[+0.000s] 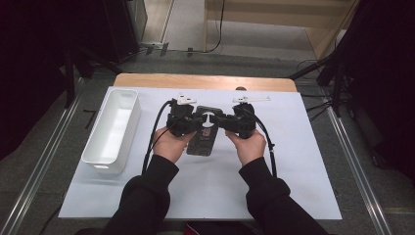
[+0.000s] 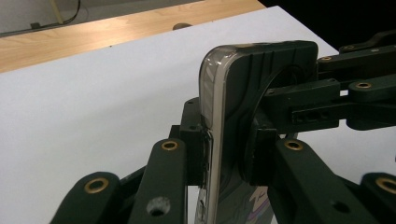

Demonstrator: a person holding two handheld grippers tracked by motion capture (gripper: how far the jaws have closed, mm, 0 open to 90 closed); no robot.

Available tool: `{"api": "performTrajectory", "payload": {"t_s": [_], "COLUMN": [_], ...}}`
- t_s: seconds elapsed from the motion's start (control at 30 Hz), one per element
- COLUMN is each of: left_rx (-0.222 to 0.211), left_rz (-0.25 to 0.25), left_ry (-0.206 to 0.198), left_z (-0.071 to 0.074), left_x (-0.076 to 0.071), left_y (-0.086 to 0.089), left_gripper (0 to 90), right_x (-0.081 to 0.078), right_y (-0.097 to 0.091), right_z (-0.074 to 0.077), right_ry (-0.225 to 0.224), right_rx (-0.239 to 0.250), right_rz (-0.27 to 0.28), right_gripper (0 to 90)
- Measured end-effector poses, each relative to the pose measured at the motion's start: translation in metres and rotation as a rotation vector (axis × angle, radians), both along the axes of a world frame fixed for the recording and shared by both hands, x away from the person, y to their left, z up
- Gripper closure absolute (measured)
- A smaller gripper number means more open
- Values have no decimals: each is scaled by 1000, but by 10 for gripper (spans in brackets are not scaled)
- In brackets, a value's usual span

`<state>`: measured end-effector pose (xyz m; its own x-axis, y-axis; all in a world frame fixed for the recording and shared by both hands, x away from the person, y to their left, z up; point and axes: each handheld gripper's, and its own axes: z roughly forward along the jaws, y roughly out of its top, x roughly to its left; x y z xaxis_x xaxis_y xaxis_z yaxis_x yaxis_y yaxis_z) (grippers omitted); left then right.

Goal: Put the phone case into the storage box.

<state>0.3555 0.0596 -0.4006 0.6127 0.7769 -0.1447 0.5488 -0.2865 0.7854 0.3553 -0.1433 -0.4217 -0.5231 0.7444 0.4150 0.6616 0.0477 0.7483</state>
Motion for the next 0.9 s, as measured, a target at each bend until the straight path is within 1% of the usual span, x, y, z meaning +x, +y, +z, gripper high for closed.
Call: {"api": "performTrajectory", "payload": {"t_s": [0.13, 0.27, 0.4, 0.5, 0.6, 0.73, 0.77, 0.9], "left_rx": [-9, -11, -19, -17, -25, -25, -26, -39], "left_rz": [5, 1, -2, 0, -1, 0, 0, 2], "left_ry": [2, 4, 11, 15, 19, 24, 20, 29], "left_z": [1, 1, 2, 3, 5, 6, 7, 8], "left_x": [0, 1, 2, 2, 3, 4, 4, 6], "left_y": [2, 3, 6, 8, 10, 13, 14, 18], "left_gripper": [741, 741, 740, 740, 740, 740, 739, 738], "right_x": [0, 0, -1, -3, -5, -9, -9, -13], "right_y": [-2, -4, -4, -3, -3, -3, -4, -7], "right_z": [0, 0, 0, 2, 2, 3, 3, 4], "right_ry": [-6, -6, -9, -14, -10, -11, -11, -10], "right_rx": [5, -3, 3, 9, 11, 17, 18, 24], "right_rz": [-1, 9, 39, 62, 84, 99, 102, 115], "right_gripper": [598, 512, 407, 359, 340, 332, 331, 329]}}
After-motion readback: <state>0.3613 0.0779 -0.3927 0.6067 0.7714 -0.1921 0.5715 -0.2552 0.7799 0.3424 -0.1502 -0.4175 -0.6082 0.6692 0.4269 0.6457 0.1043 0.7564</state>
